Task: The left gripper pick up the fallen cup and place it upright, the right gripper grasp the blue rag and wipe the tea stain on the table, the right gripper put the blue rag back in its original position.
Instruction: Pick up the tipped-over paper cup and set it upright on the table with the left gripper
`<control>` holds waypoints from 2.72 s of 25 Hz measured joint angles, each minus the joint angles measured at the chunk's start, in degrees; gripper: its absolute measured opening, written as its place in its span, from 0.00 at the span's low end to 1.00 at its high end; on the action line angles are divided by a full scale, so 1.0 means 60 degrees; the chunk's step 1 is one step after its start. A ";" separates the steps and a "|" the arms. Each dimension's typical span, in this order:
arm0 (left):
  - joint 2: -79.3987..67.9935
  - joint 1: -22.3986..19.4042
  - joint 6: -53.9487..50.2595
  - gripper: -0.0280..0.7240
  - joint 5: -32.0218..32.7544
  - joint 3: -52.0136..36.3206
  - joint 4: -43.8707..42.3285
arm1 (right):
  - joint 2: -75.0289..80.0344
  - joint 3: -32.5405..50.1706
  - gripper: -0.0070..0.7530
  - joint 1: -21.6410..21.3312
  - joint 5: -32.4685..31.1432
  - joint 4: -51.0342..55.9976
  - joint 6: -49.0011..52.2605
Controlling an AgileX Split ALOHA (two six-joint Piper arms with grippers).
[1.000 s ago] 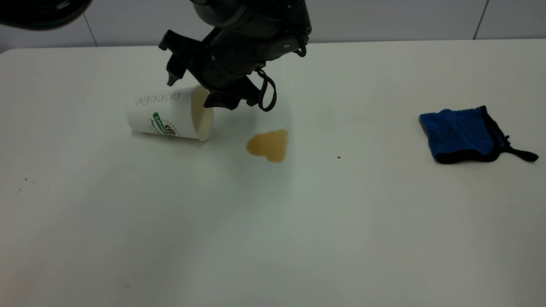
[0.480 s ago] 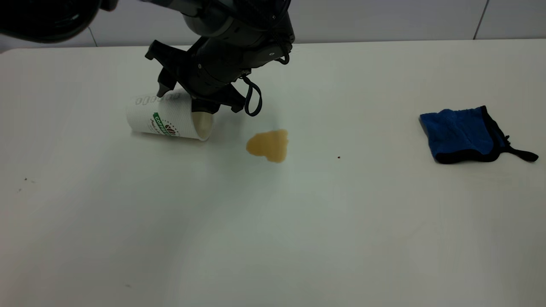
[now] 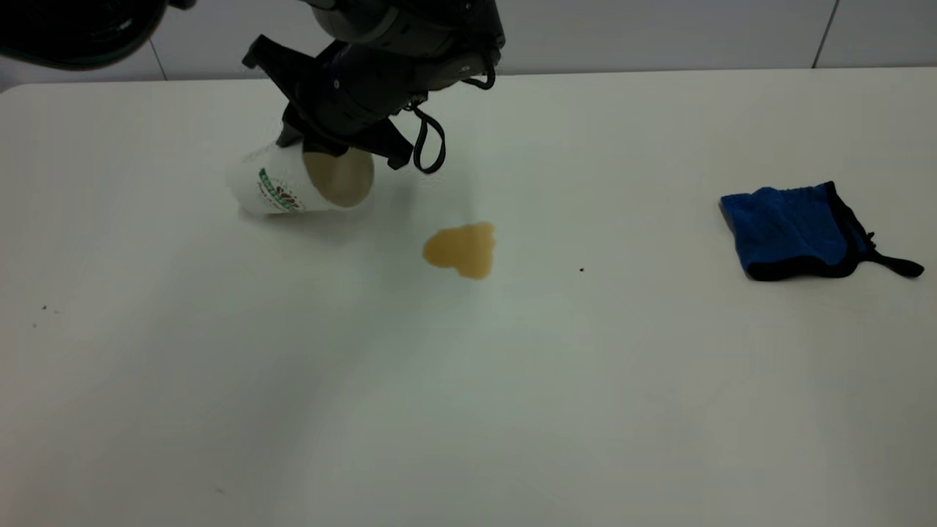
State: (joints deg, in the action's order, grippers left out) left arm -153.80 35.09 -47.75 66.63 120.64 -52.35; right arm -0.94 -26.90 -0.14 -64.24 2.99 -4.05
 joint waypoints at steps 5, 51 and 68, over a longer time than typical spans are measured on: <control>0.0521 -0.0260 0.1734 0.05 0.0029 0.1629 0.1003 | 0.0000 0.0000 0.76 0.0000 0.0000 0.0000 0.0000; -0.0102 -0.4345 0.8169 0.30 -0.0606 0.2726 1.1218 | 0.0000 0.0000 0.76 0.0000 0.0000 0.0000 0.0000; 0.0829 -0.4345 0.8600 0.64 -0.0197 0.2726 1.1361 | 0.0000 0.0000 0.76 0.0000 0.0000 0.0000 0.0000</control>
State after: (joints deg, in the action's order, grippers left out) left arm -148.82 9.02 3.85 65.45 137.00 15.81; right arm -0.94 -26.90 -0.14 -64.24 2.99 -4.05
